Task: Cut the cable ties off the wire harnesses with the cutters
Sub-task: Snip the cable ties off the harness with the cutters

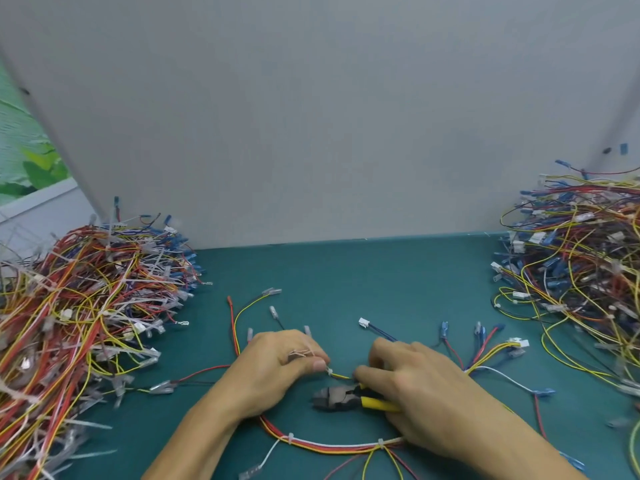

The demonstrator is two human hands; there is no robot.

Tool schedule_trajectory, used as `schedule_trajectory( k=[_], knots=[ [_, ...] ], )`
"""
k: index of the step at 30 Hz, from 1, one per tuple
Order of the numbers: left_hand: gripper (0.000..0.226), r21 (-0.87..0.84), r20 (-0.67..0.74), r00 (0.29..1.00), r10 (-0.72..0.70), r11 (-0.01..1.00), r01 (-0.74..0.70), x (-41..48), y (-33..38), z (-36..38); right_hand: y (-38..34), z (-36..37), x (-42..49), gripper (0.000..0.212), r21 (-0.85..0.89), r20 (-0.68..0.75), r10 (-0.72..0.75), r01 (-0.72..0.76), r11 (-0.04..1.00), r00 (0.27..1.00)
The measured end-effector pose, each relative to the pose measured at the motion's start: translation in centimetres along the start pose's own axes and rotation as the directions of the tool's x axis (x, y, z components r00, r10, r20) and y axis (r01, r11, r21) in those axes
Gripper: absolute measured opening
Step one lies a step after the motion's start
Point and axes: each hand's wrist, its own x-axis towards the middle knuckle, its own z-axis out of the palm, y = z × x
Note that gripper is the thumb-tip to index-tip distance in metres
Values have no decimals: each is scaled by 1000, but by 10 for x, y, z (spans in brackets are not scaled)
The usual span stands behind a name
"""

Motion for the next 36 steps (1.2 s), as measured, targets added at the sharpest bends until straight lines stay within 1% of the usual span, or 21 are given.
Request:
schedule_trajectory(
  k=[1,2,4,5,7,10,14,16,19,22,23,25,27,28,30,34,36],
  knots=[
    [8,6,-15,1000,3,1000,-3,0,-1,1,1,-2,0,18,23,51,11,-12,1000,999],
    [9,15,-33,999,8,1000,-7,0,-2,2,3,-5,1,21,50,67,33,-36,998,997],
    [10,15,-63,998,18,1000,-17,1,-3,5,7,-10,0,22,92,94,136,-145,985,986],
    [11,9,-72,997,22,1000,-21,1,-3,6,8,-14,-1,19,74,77,195,-200,977,978],
    [14,-4,-77,997,29,1000,-29,1,-4,8,6,-21,-2,9,-14,59,301,-301,953,952],
    [18,-17,-81,996,27,999,-29,1,-3,8,-6,-27,-1,9,-75,102,370,-364,929,923],
    [11,-63,-85,996,10,998,-15,1,-4,8,-21,-18,1,7,-85,165,371,-361,929,914],
    [12,-80,-89,996,4,997,-11,1,-4,8,-24,-16,3,7,-78,175,375,-366,927,911],
    [15,-94,-92,996,8,995,-17,1,-4,8,-25,-13,4,7,-83,177,381,-372,925,907],
    [22,-105,-104,995,3,994,-14,0,-4,9,-27,-10,7,3,-83,185,376,-367,927,908],
    [21,-104,-107,994,4,994,-15,0,-4,9,-28,-10,8,3,-86,188,374,-364,927,908],
    [12,-105,-108,994,4,994,-15,1,-4,10,-29,-9,9,8,-86,191,376,-366,927,907],
    [8,-107,-112,994,8,994,-20,1,-4,11,-29,-9,10,4,-81,194,375,-366,927,907],
    [9,-110,-115,993,7,994,-20,1,-4,11,-29,-10,10,2,-74,195,374,-367,927,907],
    [15,-119,-124,992,0,993,-15,1,-4,11,-28,-11,9,6,-58,191,380,-376,925,905],
    [8,-127,-133,991,-6,992,-11,0,-6,12,-27,-13,9,3,-38,190,392,-393,919,900],
    [8,-128,-138,990,-1,992,-17,1,-8,12,-26,-14,8,7,-24,189,397,-400,916,898]
  ],
)
